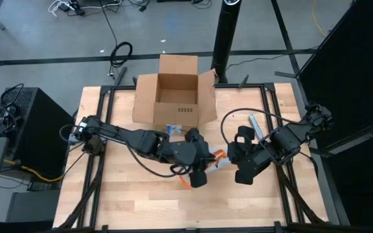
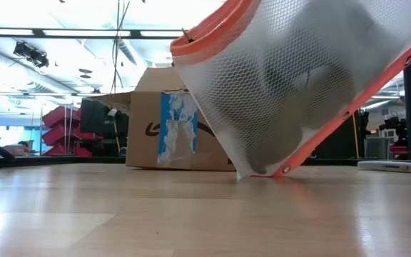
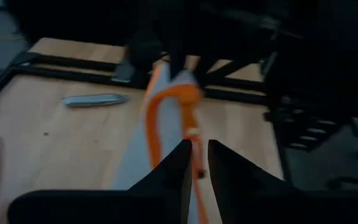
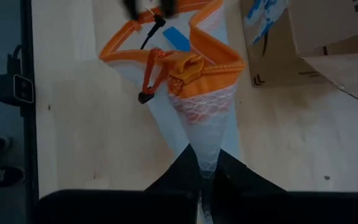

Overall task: Unpack boxes
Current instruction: Close the transparent zip bag

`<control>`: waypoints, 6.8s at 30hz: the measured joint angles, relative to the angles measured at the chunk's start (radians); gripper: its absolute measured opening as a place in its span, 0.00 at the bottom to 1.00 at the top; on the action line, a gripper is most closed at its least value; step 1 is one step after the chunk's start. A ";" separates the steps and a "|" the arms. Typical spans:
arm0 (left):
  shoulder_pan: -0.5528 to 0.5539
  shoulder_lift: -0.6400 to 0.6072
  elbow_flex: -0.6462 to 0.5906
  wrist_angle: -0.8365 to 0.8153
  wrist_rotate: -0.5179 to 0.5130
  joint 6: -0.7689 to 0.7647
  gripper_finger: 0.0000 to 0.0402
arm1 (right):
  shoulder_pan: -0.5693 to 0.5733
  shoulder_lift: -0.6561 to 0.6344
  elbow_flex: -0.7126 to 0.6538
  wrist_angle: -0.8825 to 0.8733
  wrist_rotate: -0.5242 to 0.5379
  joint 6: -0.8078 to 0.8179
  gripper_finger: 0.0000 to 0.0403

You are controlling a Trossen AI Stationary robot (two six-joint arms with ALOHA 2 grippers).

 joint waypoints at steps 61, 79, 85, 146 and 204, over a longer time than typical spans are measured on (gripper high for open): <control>-0.047 0.078 0.041 0.130 -0.285 0.399 0.17 | -0.060 -0.004 0.002 0.015 -0.037 -0.003 0.00; -0.062 0.080 0.125 -0.090 -0.301 -0.064 0.28 | -0.059 -0.004 0.002 0.015 -0.051 0.016 0.00; -0.054 0.081 0.116 -0.091 -0.252 -0.152 0.40 | -0.059 -0.004 0.002 0.016 -0.050 0.016 0.00; 0.008 0.058 0.086 -0.116 -0.109 -0.096 0.31 | -0.058 -0.004 0.002 0.040 -0.050 0.064 0.00; 0.014 0.018 0.086 -0.177 -0.147 -0.113 0.05 | -0.097 -0.016 0.014 0.185 -0.024 -0.103 0.00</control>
